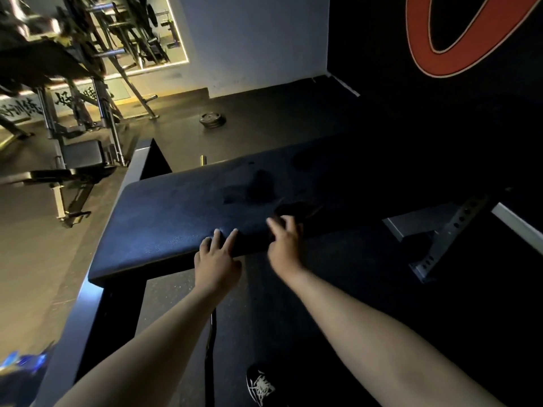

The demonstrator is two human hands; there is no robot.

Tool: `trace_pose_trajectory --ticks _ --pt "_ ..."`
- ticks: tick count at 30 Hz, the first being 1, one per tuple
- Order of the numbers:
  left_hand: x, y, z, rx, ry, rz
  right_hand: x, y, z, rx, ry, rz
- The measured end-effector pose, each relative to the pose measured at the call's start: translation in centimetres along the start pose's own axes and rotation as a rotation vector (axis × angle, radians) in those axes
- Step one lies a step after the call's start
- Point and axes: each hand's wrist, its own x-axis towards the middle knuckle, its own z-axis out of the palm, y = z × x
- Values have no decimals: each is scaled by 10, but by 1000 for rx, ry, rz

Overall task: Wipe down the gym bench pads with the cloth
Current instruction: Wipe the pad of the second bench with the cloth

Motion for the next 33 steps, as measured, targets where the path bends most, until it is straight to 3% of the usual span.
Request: trace_pose_trajectory --ticks 5,8,15,21,26,30,33 --pt "-2 -19 -3 -16 27 10 -23 -43 44 8 -207 -245" --pt "-2 -22 -3 -49 36 12 -19 -34 31 -50 -192 -298" --pt "-1 -21 -1 -97 73 25 17 54 -41 -207 92 -119" --pt "1 -23 -2 -107 74 42 26 23 -34 -129 173 184" --pt "2 -21 -3 -101 94 40 -4 -47 20 -74 -28 -101" --pt "0 -24 -5 -81 120 44 -22 -56 42 -99 -154 -302" --pt "2 -23 -4 -91 121 43 -3 -34 11 -81 -122 -203"
